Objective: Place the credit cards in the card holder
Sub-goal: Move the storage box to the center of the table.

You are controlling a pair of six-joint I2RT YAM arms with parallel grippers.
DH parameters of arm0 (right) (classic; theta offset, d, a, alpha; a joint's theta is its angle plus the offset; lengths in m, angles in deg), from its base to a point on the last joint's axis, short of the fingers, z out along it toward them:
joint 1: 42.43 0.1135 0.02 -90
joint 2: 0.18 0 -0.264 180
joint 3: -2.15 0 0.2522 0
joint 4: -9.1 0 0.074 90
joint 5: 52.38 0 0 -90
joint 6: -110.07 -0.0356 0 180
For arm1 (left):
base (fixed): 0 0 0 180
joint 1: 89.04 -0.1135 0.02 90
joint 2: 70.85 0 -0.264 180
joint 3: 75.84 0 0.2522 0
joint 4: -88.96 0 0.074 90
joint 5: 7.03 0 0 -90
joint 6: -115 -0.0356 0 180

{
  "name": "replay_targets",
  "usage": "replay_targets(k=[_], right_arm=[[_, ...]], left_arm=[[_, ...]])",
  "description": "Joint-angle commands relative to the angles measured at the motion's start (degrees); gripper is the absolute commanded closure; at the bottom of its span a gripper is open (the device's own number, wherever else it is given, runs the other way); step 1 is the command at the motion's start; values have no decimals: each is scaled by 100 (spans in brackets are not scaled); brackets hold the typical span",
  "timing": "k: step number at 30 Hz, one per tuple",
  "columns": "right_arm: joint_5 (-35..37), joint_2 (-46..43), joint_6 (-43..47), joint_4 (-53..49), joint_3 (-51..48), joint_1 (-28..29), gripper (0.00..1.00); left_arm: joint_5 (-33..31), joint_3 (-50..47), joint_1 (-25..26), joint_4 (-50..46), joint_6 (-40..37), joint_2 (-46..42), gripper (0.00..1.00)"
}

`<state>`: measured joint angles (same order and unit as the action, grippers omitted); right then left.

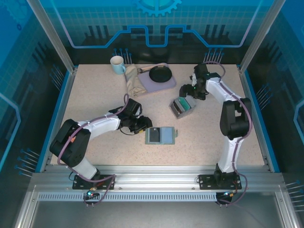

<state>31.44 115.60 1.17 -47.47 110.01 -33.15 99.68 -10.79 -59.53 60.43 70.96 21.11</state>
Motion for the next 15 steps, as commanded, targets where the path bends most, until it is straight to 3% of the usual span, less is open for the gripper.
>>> replay_targets(k=[1,7,15], right_arm=[[-995,303,193,-320,329,-38,13],[-1855,-9,68,60,-171,197,16],[-1813,-684,-105,248,-892,672,17]], left_arm=[[-91,14,34,-149,-87,-188,51],[-101,-3,25,-167,-102,-198,51],[-103,15,27,-162,-112,-214,51]])
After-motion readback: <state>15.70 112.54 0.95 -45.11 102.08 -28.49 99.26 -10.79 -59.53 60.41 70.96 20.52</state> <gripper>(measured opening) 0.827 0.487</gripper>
